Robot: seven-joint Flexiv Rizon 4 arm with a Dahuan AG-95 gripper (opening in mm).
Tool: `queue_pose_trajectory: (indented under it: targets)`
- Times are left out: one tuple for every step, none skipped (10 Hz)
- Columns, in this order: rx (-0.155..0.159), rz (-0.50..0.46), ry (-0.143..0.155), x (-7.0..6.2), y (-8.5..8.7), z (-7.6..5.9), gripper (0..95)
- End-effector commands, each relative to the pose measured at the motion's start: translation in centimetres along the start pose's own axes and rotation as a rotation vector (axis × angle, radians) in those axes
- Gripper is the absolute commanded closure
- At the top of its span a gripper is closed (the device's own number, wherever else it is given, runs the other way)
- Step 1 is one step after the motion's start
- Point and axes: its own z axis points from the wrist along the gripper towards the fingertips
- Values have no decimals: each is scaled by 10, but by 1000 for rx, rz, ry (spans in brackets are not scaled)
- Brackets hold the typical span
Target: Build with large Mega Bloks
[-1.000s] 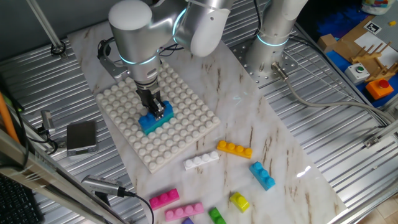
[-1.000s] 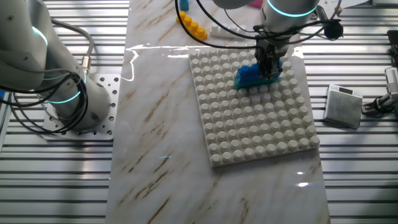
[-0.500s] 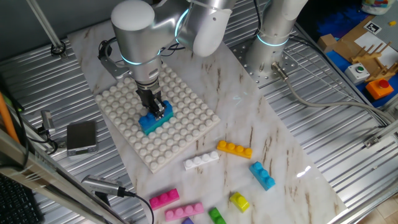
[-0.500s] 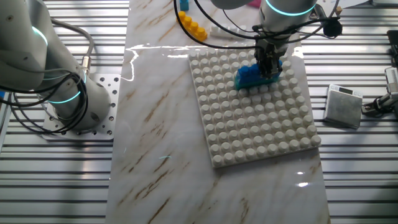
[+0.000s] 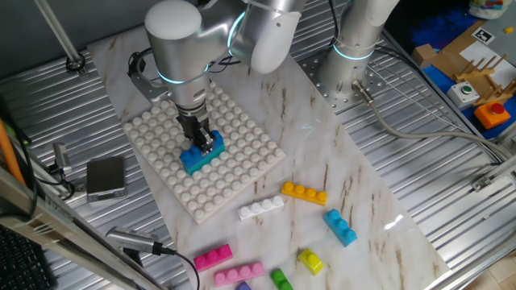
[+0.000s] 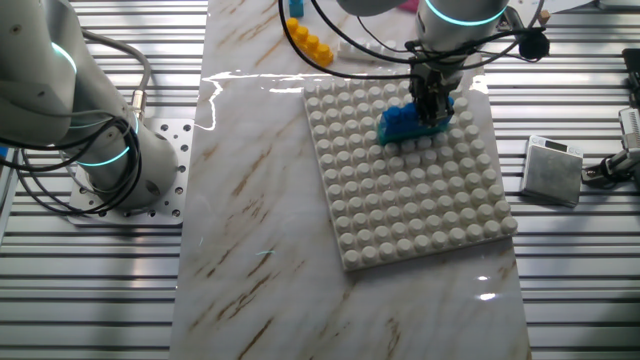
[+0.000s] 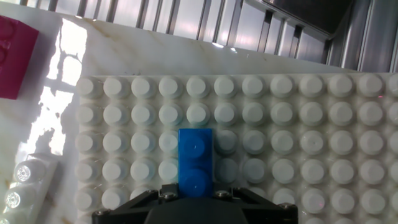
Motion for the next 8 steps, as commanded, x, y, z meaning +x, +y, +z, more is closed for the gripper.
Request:
queue_pose_trajectory:
  targets:
    - [2,8,0,0,-1,7,950]
    - [1,12,8,0,-1,6,950]
    - [0,12,8,0,0,6,950]
    - [-4,11,8,0,0,4,950]
    - [-4,10,9,-1,0,3,760]
    - [0,9,20,-1,3,-4,760]
    - [4,4,23,-1,4,-8,760]
    - [5,-3,22,0,4,-9,760]
